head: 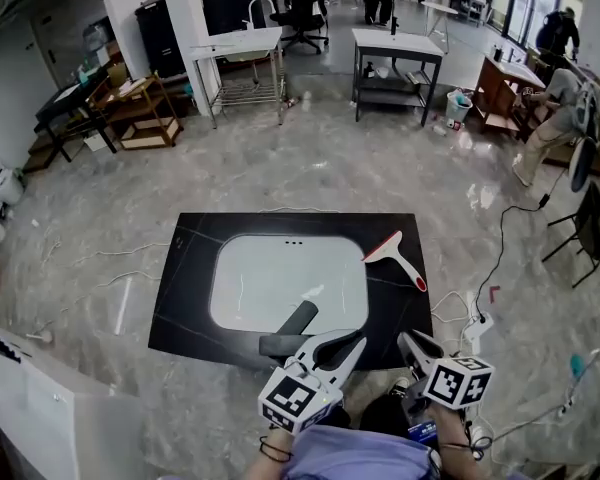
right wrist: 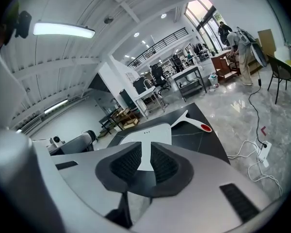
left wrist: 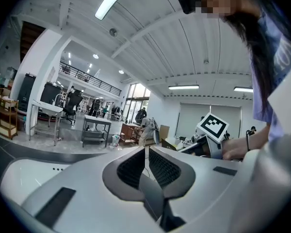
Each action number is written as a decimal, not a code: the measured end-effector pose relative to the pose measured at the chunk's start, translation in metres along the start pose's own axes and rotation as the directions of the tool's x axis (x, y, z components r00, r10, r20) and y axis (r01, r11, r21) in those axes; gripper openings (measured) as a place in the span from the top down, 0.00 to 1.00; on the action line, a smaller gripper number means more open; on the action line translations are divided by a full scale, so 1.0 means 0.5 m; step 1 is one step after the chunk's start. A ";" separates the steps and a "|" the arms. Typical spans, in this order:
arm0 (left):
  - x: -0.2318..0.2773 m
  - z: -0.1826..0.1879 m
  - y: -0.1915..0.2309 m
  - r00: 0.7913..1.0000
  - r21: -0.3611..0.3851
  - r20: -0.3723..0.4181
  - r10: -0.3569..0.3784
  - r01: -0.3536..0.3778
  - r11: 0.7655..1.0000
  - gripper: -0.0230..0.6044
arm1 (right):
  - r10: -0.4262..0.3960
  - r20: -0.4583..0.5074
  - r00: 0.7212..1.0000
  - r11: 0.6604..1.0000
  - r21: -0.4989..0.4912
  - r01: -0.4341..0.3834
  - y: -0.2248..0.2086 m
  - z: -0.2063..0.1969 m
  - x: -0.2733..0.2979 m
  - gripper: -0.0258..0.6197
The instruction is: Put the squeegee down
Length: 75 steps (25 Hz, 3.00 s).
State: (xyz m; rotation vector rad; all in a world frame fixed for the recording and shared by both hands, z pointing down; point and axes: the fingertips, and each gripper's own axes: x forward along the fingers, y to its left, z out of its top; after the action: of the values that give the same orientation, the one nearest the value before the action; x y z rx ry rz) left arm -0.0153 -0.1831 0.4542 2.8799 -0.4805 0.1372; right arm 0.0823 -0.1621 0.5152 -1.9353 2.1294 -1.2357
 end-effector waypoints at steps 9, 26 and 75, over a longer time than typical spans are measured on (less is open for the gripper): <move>-0.007 -0.009 -0.035 1.000 -0.008 -0.016 -0.007 0.007 1.000 0.92 | 0.058 -0.036 0.998 0.998 -0.038 -0.059 0.027 -0.035 -0.026 0.90; 0.018 -0.061 -0.267 0.992 0.007 -0.069 0.107 -0.107 0.994 0.92 | 0.235 -0.114 0.965 0.971 -0.014 -0.239 -0.030 -0.119 -0.222 0.91; -0.067 -0.204 -0.636 0.954 0.058 -0.153 0.258 -0.251 0.966 0.92 | 0.343 -0.149 0.927 0.913 -0.178 -0.367 -0.070 -0.270 -0.524 0.92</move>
State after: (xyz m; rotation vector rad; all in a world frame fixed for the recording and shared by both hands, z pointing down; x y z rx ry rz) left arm 0.0527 0.1441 0.4857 2.8004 -0.8235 0.4194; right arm 0.1065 0.1333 0.5013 -1.4618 2.6081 -1.1185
